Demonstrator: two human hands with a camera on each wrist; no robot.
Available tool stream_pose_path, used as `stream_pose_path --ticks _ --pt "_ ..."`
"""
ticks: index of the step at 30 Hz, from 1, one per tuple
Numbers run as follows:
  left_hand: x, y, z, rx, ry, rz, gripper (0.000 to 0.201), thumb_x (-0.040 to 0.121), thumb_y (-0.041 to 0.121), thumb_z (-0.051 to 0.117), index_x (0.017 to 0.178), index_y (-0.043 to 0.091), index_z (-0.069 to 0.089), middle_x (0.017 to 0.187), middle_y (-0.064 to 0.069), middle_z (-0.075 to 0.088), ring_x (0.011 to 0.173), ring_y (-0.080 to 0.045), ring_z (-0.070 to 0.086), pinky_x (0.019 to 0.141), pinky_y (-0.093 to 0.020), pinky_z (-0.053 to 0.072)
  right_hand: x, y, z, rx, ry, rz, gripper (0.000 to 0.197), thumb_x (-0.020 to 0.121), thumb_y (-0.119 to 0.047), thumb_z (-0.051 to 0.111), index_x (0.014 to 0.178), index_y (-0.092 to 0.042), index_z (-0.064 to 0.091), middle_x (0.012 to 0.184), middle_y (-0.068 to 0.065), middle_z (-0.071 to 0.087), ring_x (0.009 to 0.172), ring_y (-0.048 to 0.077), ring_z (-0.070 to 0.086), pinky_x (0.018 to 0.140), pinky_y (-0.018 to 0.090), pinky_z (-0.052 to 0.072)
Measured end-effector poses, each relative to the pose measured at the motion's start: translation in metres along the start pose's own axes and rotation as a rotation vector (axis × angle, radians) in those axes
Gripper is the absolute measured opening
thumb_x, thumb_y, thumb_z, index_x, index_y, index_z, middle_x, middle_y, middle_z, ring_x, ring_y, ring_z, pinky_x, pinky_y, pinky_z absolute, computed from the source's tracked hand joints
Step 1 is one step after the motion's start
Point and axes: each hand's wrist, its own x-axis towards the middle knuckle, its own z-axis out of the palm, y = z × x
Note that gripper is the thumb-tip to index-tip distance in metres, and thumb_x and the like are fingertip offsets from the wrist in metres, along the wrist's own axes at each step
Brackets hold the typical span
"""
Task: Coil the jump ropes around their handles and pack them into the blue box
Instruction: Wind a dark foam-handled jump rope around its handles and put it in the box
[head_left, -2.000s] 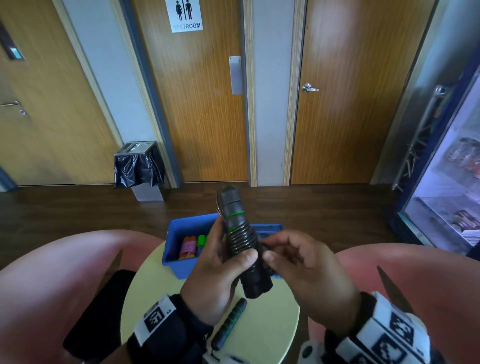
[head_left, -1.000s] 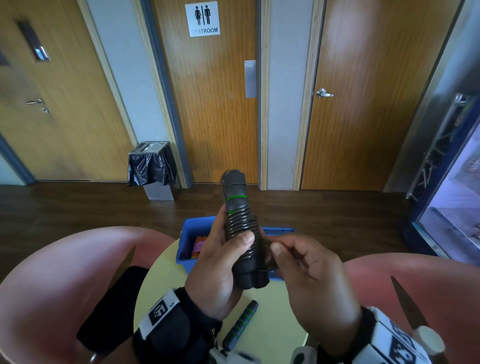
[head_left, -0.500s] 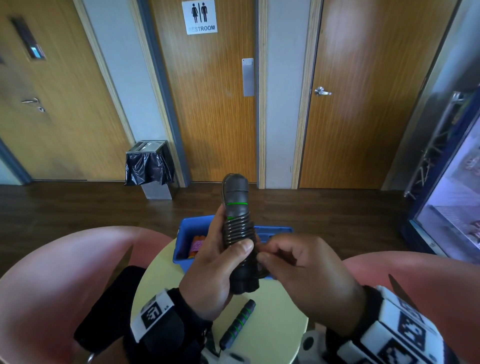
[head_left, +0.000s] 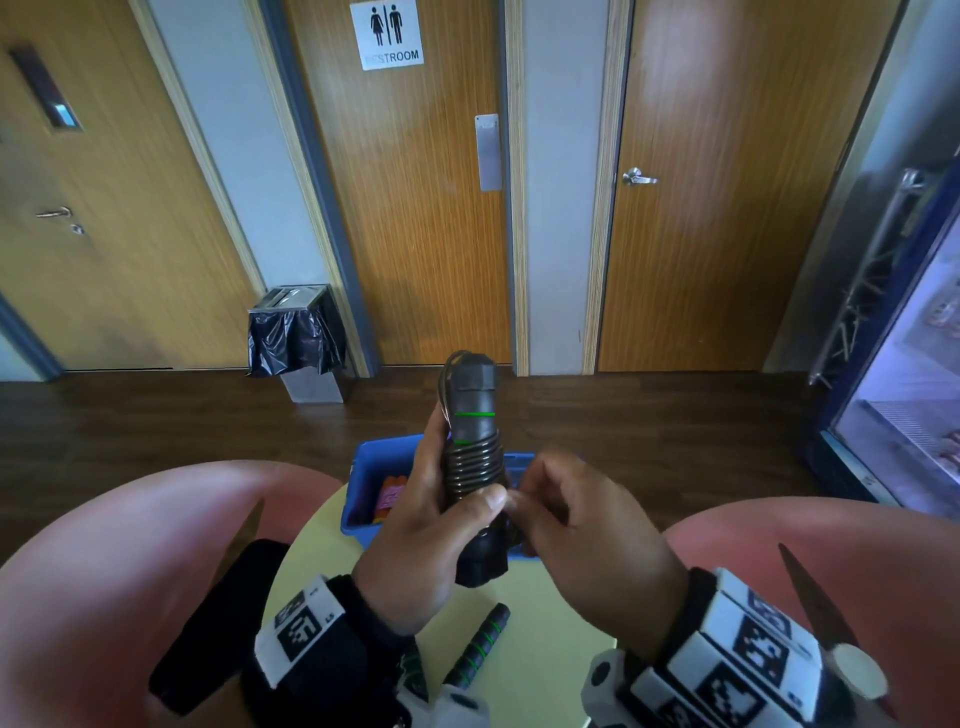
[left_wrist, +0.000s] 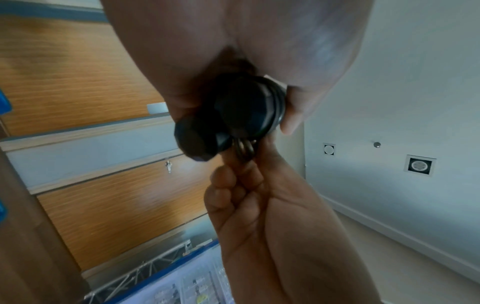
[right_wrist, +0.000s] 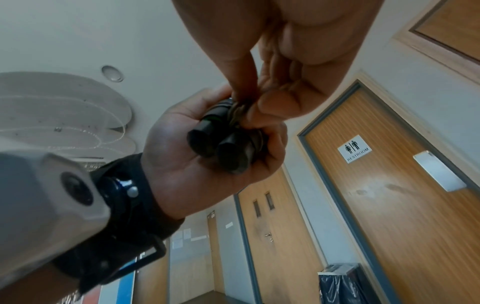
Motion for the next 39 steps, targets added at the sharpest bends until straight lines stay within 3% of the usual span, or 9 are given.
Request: stream_pose_path --ticks 3,5,10,15,19,24,28,32,39 --pt "0.001 -0.003 0.001 -0.006 0.013 -0.013 0.080 0.076 0.025 0.068 0.148 0.030 0.034 0.089 -0.012 0.055 0.071 -0.022 0.053 0.058 -0.027 0.048 -0.004 0.001 0.000 -0.048 -0.001 -0.072 0.026 0.098 -0.030 0.056 0.074 -0.030 0.046 0.066 -0.022 0.060 0.057 0.000 0.055 0.053 0.015 0.040" --pt "0.001 -0.004 0.002 -0.049 0.030 -0.025 0.075 0.075 0.025 0.069 0.144 0.029 0.040 0.092 -0.016 0.054 0.076 -0.029 0.052 0.059 -0.033 0.048 -0.005 0.005 -0.001 0.037 0.026 -0.053 0.024 0.097 -0.023 0.059 0.073 -0.025 0.053 0.063 -0.011 0.061 0.054 0.002 0.052 0.051 0.016 0.037" --pt "0.004 -0.004 0.002 -0.108 0.018 -0.025 0.070 0.076 0.022 0.068 0.141 0.025 0.042 0.096 -0.020 0.050 0.083 -0.036 0.049 0.070 -0.046 0.045 0.001 0.013 -0.005 0.370 -0.094 0.243 0.014 0.096 -0.021 0.063 0.084 -0.013 0.065 0.065 -0.002 0.067 0.060 0.006 0.059 0.061 0.025 0.048" --pt "0.010 -0.002 0.007 -0.125 0.020 -0.027 0.071 0.074 0.022 0.068 0.141 0.024 0.043 0.098 -0.020 0.055 0.084 -0.033 0.054 0.067 -0.040 0.051 -0.003 0.011 -0.003 -0.019 -0.060 -0.102 0.036 0.103 -0.028 0.044 0.068 -0.036 0.048 0.065 -0.023 0.057 0.060 0.000 0.053 0.056 0.015 0.038" --pt "0.011 -0.002 0.010 -0.154 0.007 -0.069 0.080 0.070 0.022 0.070 0.145 0.026 0.040 0.097 -0.016 0.055 0.083 -0.029 0.054 0.066 -0.035 0.052 -0.003 0.016 -0.002 -0.127 -0.058 -0.244 0.030 0.103 -0.026 0.044 0.076 -0.036 0.041 0.067 -0.015 0.052 0.067 0.003 0.053 0.057 0.014 0.035" --pt "0.013 -0.002 0.011 -0.183 -0.029 -0.106 0.083 0.070 0.020 0.070 0.147 0.026 0.038 0.096 -0.016 0.055 0.078 -0.026 0.060 0.061 -0.031 0.053 0.001 0.022 0.001 -0.091 -0.050 -0.215 0.023 0.103 -0.027 0.042 0.084 -0.035 0.052 0.073 -0.015 0.060 0.076 0.005 0.058 0.061 0.016 0.041" --pt "0.017 -0.004 0.013 -0.290 -0.041 -0.138 0.077 0.074 0.016 0.068 0.145 0.025 0.040 0.105 -0.023 0.056 0.114 -0.042 0.057 0.083 -0.044 0.054 0.005 0.024 0.003 -0.095 0.019 -0.240 0.020 0.102 -0.026 0.040 0.089 -0.026 0.056 0.073 -0.008 0.058 0.076 0.006 0.058 0.061 0.017 0.042" --pt "0.021 -0.008 0.014 -0.282 -0.015 -0.140 0.076 0.075 0.020 0.069 0.145 0.023 0.040 0.113 -0.026 0.050 0.108 -0.044 0.050 0.082 -0.050 0.048 0.007 0.022 0.003 -0.115 0.087 -0.255 0.038 0.102 -0.015 0.044 0.072 -0.038 0.039 0.061 -0.015 0.047 0.066 -0.003 0.052 0.060 0.010 0.037" --pt "0.024 -0.016 0.021 -0.303 0.043 -0.130 0.077 0.073 0.025 0.070 0.144 0.015 0.041 0.099 -0.018 0.051 0.088 -0.035 0.053 0.064 -0.039 0.053 0.014 0.027 0.000 -0.084 0.123 -0.171 0.040 0.102 -0.023 0.046 0.064 -0.031 0.035 0.058 -0.008 0.049 0.063 0.013 0.053 0.053 0.021 0.034"
